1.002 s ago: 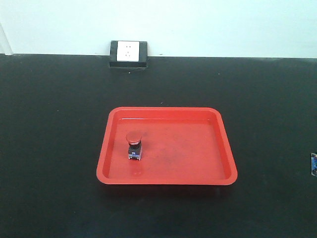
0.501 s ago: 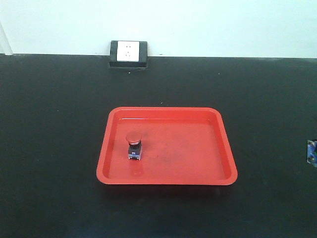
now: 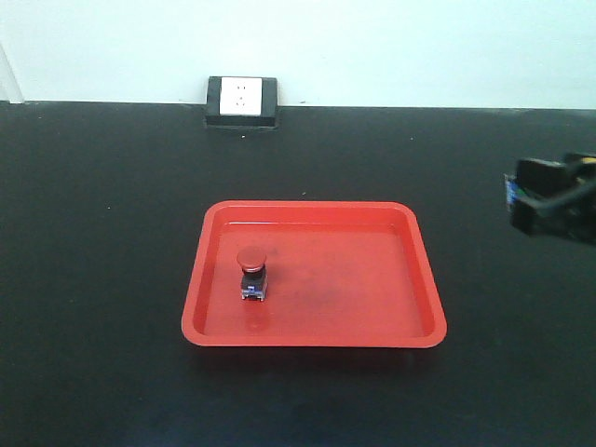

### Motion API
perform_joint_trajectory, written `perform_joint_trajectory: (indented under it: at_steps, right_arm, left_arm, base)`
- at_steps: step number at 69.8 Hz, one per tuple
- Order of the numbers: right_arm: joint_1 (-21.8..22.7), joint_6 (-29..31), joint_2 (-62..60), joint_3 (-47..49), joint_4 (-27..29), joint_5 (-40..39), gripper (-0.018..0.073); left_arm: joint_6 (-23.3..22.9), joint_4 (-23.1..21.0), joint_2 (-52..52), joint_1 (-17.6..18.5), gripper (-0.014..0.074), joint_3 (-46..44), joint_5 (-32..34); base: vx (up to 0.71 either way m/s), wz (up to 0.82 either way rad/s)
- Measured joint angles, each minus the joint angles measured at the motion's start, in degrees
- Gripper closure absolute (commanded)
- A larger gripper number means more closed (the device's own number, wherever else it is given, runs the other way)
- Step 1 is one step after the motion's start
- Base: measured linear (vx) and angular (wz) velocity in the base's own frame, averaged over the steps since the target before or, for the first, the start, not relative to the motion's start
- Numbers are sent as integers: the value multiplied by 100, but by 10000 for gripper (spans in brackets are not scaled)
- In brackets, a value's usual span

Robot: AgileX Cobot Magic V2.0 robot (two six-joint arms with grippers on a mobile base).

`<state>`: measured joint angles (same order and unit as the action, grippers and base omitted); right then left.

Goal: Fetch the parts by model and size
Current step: 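Lower the yellow switch into the tray beside the red switch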

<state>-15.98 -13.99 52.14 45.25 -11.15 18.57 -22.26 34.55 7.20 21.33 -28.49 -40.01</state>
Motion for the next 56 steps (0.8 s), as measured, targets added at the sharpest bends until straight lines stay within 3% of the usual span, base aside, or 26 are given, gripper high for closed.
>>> perform_joint_trajectory:
  at_steps: [12, 28, 39, 56]
  right_arm:
    - [-108, 0, 1141, 896, 149, 540, 562]
    - [-845, -287, 2818, 2405, 66, 1687, 562]
    - [-880, -800, 3892, 3309, 64, 2550, 562]
    - [-880, -931, 5151, 4199, 137, 3374, 562]
  left_arm:
    - [5, 0, 0, 0, 603, 0, 0]
    - [18, 0, 0, 0, 603, 0, 0]
    - [18, 0, 0, 0, 603, 0, 0]
    - [18, 0, 0, 0, 603, 6, 0]
  base:
    - [0, 0]
    - [0, 0]
    - [0, 0]
    - [0, 0]
